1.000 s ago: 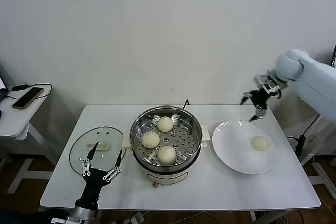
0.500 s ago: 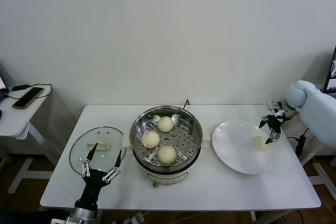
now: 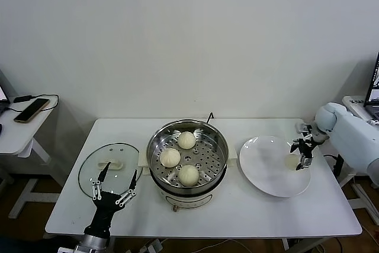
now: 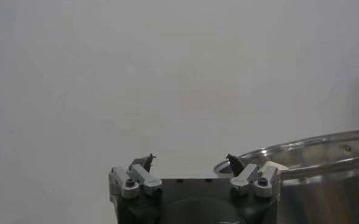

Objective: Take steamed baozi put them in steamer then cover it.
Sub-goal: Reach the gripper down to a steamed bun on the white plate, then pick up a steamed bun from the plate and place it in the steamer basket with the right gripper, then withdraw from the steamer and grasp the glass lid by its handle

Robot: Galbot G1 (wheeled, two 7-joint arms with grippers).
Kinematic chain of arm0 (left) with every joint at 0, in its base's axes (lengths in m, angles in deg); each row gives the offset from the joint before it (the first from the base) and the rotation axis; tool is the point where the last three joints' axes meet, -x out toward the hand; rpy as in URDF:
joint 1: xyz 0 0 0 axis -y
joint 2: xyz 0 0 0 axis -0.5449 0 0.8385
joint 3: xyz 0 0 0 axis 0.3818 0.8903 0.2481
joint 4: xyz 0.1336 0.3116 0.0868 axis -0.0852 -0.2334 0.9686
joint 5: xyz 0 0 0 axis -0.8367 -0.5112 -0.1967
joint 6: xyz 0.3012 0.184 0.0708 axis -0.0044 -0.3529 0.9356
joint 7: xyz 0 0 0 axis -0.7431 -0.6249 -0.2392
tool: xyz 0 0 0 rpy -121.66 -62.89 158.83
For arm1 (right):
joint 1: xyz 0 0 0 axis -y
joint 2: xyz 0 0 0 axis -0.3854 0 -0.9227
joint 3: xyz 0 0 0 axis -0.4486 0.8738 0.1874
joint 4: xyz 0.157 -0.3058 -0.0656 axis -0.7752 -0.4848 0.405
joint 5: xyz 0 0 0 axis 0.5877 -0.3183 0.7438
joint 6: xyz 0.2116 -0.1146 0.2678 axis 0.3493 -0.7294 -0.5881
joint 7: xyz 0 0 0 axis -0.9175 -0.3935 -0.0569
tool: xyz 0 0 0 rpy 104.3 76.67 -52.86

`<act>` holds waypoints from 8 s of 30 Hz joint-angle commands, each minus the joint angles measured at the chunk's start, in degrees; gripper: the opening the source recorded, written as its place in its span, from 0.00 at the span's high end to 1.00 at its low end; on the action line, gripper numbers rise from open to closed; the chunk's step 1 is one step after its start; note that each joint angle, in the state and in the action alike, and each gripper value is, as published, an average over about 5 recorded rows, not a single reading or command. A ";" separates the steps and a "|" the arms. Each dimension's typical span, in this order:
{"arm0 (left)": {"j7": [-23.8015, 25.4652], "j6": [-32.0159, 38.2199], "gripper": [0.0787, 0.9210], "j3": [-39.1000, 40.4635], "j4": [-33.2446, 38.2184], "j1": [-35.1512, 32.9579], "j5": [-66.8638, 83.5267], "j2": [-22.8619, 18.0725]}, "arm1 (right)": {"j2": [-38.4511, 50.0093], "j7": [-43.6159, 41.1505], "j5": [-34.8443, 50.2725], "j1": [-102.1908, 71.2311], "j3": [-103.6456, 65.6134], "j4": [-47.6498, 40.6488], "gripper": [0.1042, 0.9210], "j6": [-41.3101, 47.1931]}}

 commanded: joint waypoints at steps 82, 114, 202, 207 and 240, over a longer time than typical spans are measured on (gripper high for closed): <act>-0.88 -0.06 0.12 -0.05 1.04 0.25 0.13 0.40 | -21.89 1.79 37.33 32.94 44.77 32.60 0.35 18.43; -1.52 -0.40 0.12 -0.48 1.11 1.17 -2.98 1.00 | 1.08 42.70 43.08 27.11 16.24 47.73 0.12 1.65; -21.24 -20.55 0.12 -0.70 -39.07 29.99 -81.53 4.92 | -21.09 88.20 16.57 -77.76 -78.18 50.87 0.12 -19.87; -21.25 -20.77 0.12 -0.21 -38.41 30.33 -81.27 4.27 | -21.07 88.22 16.38 -77.99 -78.39 50.89 0.12 -19.91; -21.33 -19.63 0.82 -0.42 -41.83 33.29 -80.47 3.07 | -22.21 87.95 14.85 -77.90 -78.31 50.46 0.12 -20.55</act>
